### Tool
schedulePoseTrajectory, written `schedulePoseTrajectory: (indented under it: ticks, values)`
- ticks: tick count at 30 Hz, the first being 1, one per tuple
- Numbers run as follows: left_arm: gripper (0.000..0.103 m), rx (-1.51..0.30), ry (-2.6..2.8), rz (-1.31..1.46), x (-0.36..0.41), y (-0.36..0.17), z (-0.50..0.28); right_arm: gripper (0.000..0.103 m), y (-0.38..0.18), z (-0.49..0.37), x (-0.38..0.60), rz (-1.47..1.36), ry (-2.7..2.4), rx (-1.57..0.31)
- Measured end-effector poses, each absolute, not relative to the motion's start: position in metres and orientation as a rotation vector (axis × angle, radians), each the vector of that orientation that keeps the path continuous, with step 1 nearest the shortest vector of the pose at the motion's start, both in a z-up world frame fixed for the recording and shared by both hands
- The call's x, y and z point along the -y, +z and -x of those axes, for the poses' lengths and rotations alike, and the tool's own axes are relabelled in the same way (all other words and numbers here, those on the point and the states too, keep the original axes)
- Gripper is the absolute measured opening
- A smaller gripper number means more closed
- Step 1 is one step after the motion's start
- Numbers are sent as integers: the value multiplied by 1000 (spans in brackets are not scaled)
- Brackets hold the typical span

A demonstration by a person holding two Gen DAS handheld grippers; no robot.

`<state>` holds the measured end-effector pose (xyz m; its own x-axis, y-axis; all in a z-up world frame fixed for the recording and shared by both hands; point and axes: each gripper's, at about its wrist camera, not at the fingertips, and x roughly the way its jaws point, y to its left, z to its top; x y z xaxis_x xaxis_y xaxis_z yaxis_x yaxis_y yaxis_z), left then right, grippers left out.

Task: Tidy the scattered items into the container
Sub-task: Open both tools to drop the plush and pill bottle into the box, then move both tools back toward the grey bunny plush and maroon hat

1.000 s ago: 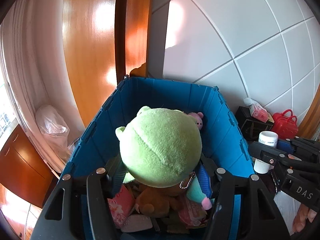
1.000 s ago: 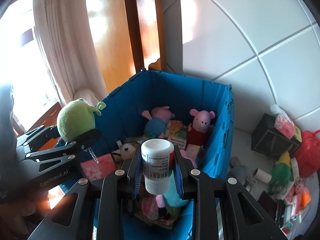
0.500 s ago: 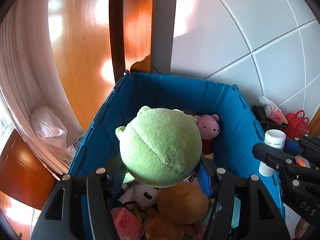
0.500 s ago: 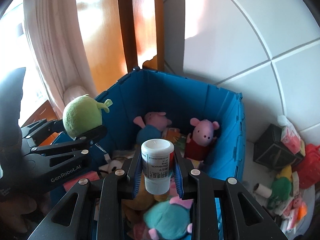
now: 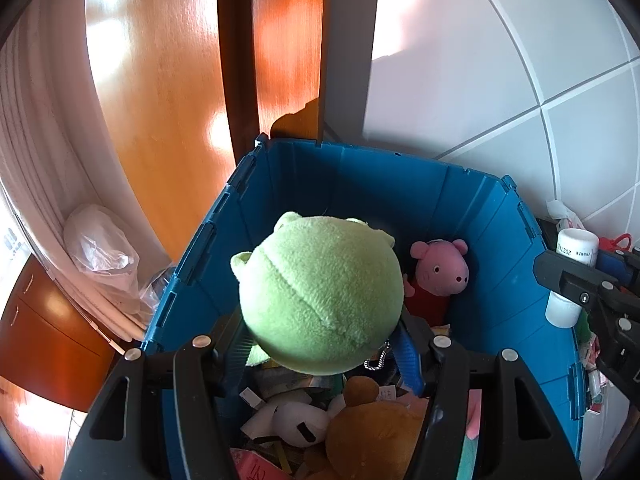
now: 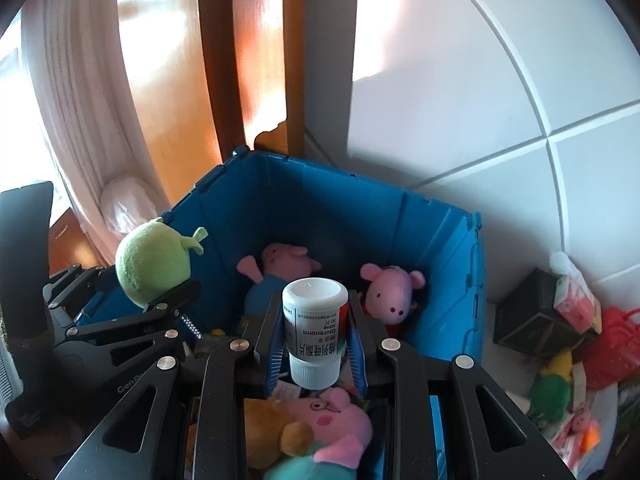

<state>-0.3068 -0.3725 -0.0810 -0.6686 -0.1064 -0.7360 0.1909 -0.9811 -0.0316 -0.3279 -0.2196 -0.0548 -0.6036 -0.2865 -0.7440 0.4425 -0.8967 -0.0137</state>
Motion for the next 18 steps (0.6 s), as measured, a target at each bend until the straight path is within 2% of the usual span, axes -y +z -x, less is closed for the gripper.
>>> schedulePoseTrajectory:
  ticks: [3,5,6,7,18]
  values:
    - [61,-163,-2734,-1177,374,-78,313,28,-53,337,217,-1106,-2487,-239]
    - [70,-191,-2738,-1128,377,-75,314,43,-51,341,214,-1090,-2507,-211]
    - [95,-202,-2730,-1117,378,-74,314,80,-49,343,210,-1079,-2514,-178]
    - [103,-227,-2731,-1103,380,-73,313,101,-48,344,207,-1068,-2519,-145]
    - [103,-219,-2714,-1121,382,-75,302,101,-47,332,186,-1076,-2519,-124]
